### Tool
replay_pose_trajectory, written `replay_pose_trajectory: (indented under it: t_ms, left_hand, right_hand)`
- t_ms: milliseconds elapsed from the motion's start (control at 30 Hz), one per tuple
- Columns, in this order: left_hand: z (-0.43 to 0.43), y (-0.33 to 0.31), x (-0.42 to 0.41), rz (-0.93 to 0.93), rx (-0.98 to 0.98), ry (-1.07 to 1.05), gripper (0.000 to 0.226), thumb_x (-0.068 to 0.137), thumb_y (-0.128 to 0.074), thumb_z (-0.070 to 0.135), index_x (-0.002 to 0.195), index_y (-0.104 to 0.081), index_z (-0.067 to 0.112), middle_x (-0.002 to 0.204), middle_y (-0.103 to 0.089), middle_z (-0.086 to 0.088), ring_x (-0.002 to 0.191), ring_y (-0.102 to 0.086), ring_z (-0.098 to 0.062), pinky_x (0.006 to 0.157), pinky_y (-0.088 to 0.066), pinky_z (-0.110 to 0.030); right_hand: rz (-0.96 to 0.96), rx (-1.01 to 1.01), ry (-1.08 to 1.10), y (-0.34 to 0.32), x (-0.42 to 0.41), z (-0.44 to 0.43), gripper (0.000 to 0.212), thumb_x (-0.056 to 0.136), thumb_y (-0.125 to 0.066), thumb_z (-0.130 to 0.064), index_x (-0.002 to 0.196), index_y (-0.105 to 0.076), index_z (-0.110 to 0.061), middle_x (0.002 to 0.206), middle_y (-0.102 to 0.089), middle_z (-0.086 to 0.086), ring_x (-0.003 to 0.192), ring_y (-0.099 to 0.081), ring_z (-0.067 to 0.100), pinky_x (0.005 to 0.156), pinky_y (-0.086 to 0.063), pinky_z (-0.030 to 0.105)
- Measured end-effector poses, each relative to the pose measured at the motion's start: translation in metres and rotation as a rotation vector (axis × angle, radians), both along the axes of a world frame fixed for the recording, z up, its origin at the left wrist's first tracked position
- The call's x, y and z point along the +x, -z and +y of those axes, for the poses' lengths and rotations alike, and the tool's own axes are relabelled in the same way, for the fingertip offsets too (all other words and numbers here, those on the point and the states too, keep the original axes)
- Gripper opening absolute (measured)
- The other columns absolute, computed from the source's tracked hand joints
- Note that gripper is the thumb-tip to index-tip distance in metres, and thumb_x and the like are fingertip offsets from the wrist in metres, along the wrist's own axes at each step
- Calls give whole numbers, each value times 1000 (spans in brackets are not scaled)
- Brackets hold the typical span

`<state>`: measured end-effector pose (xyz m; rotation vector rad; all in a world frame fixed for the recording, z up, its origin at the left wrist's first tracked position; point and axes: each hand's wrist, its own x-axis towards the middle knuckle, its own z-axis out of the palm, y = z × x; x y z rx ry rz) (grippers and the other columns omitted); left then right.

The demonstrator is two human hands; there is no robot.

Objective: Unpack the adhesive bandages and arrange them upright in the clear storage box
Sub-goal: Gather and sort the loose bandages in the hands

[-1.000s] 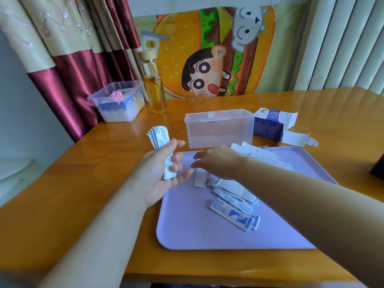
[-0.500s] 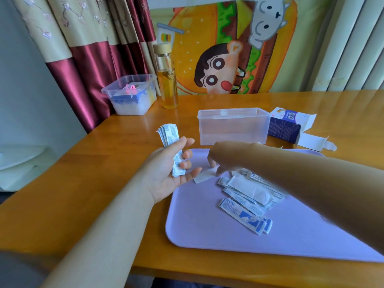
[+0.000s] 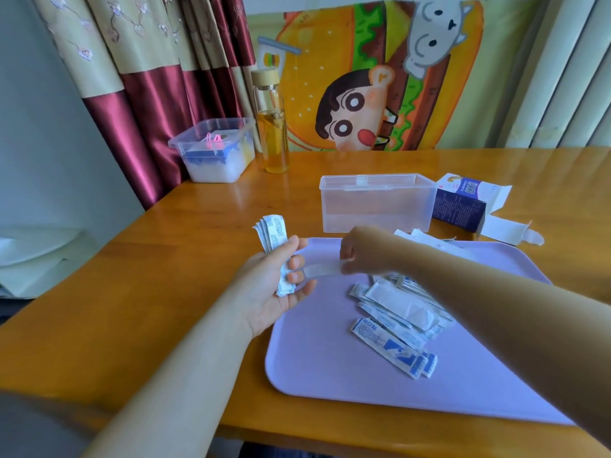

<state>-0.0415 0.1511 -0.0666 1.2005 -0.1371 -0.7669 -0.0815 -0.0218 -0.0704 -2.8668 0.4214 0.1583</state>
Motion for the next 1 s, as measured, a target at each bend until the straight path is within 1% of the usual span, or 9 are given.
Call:
replay_pose_trajectory:
  t_ms: [100,233,367,467,600,700,767,833,1000]
  left_hand:
    - [-9,5,-4,111,-51,-109,26,92,-54,39,93,-60,14,55,-37,5,44,-31,-6,54,-46,-21]
    - [-26,7,-20,165,-87,-12,46,77,-55,56,96,-59,14,52,-38,5,38,-35,-5,49,-48,-19]
    - [-33,7,-32,48,-45,201,30,76,-58,51,73,-66,22,60,-53,6,57,-50,-7,60,-47,-23]
    - [-29,9,-27,76,-3,185,27,90,-56,36,73,-72,22,70,-57,4,60,-52,-10,52,-47,-22]
    - [-26,4,-28,102,-5,227,17,90,-56,27,77,-59,16,66,-53,1,57,-55,-14,57,-52,-27]
    - [-29,0,-37,0,17,398,16,92,-53,23,80,-61,18,71,-51,-5,67,-59,-17,69,-49,-34]
    - [-30,-4,-46,-79,35,500,23,94,-48,17,80,-66,18,77,-55,-7,68,-60,-15,61,-48,-28]
    - [-30,-6,-51,-100,47,542,26,94,-45,13,80,-66,14,73,-62,-5,66,-63,-12,53,-48,-22]
    - [-28,-9,-53,-173,89,549,16,92,-49,11,83,-61,15,69,-57,0,61,-57,-8,54,-45,-24]
  right_hand:
    - [-469,178,154,2,-22,4,12,82,-56,-12,85,-67,-16,80,-66,2,74,-60,22,63,-51,30]
    - [-948,59,17,-2,-50,28,12,80,-60,-6,87,-68,-9,73,-54,-1,58,-51,16,54,-47,31]
    - [-794,-73,-174,6,-64,47,13,76,-57,-14,79,-68,-8,76,-53,6,56,-56,28,45,-48,42]
    - [-646,55,-228,-1,-80,42,28,81,-63,-31,106,-69,-21,104,-56,0,86,-58,18,70,-51,35]
    - [-568,89,-222,-5,-97,30,93,65,-75,-55,142,-27,-38,144,-27,-7,126,-39,13,92,-47,34]
    - [-474,111,-257,-3,-96,30,127,56,-83,-51,144,9,-45,156,10,-8,133,-33,16,94,-47,34]
    - [-463,114,-284,-4,-92,30,128,56,-84,-46,145,8,-45,155,12,-7,124,-44,18,87,-51,35]
    - [-475,122,-280,-6,-90,28,119,58,-84,-43,147,-6,-39,152,-5,-6,121,-46,18,84,-53,37]
    - [-533,105,-278,-12,-95,27,93,60,-82,-43,137,-32,-31,130,-25,-7,94,-56,24,72,-54,39]
